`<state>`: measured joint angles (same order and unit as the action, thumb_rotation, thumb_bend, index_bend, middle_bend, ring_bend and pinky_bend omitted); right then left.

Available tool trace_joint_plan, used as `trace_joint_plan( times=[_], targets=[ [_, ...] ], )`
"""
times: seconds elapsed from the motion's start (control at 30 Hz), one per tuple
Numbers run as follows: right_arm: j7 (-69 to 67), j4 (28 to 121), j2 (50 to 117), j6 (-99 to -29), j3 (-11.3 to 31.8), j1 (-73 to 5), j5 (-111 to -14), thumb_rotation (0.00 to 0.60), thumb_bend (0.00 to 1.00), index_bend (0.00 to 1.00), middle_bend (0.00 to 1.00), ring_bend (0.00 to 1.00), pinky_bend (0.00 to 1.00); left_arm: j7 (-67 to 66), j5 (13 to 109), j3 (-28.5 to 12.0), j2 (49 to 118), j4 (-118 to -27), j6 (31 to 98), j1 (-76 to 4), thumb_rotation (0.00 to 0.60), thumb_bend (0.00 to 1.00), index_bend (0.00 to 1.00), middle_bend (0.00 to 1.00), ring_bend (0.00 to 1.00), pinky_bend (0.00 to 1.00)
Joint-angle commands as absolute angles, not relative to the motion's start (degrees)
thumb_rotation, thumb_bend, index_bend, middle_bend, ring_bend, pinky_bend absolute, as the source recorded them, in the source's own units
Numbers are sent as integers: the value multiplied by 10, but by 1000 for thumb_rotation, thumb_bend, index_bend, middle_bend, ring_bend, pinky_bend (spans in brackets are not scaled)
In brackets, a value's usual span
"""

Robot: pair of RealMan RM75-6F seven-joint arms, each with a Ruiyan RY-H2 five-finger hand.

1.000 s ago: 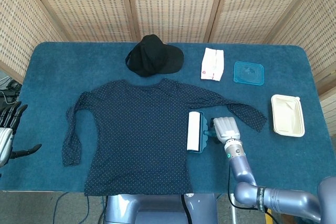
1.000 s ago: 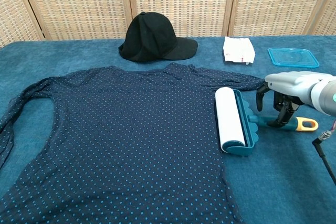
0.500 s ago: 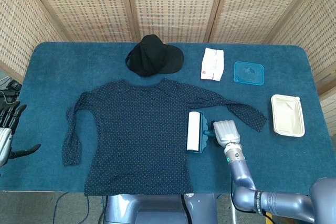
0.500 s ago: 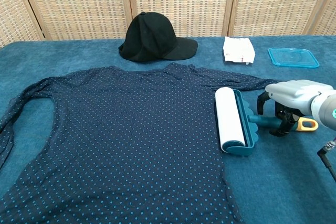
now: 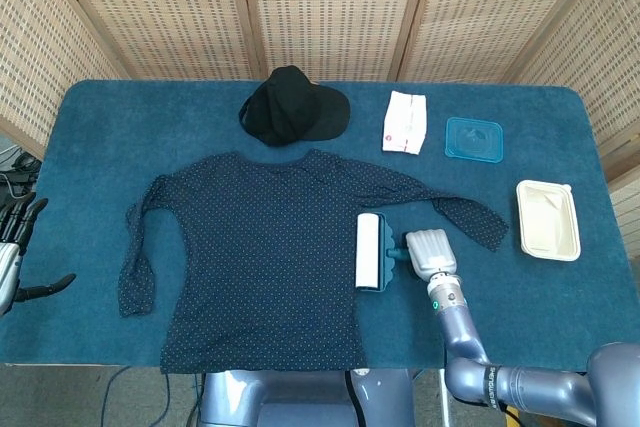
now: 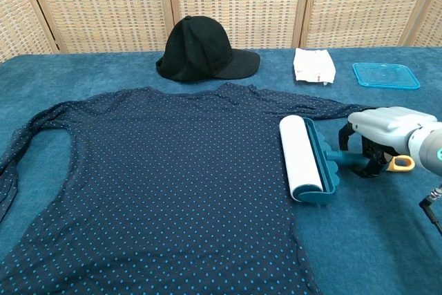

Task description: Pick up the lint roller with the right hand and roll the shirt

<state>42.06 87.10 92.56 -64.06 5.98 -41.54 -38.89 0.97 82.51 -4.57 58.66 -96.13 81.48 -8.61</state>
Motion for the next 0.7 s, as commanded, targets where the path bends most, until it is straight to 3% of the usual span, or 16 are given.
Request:
trace_joint_plan(
  times=[0.03,0.23,0.37,0.7],
  targets=[
    [424,892,909,-646,71,-420,-399,600,850,696,1000,1000,1000,10,825,-45,586,-962,814,-87,600,0,0,0,0,0],
    [483,960,860,-661,113,-458,-386,600,845,696,1000,1000,1000,18,822,-47,584,-961,811,-87,600,0,0,0,0,0],
    [579,1004,838,-674,140,-511,-324,600,840,699,1000,1000,1000,31,819,-49,581,-958,806,-89,600,0,0,0,0,0],
    [784,1010,891,-738,173,-653,-194,600,841,707,1000,1000,1000,49,816,-50,577,-953,793,-96,600,0,0,0,0,0]
  ],
)
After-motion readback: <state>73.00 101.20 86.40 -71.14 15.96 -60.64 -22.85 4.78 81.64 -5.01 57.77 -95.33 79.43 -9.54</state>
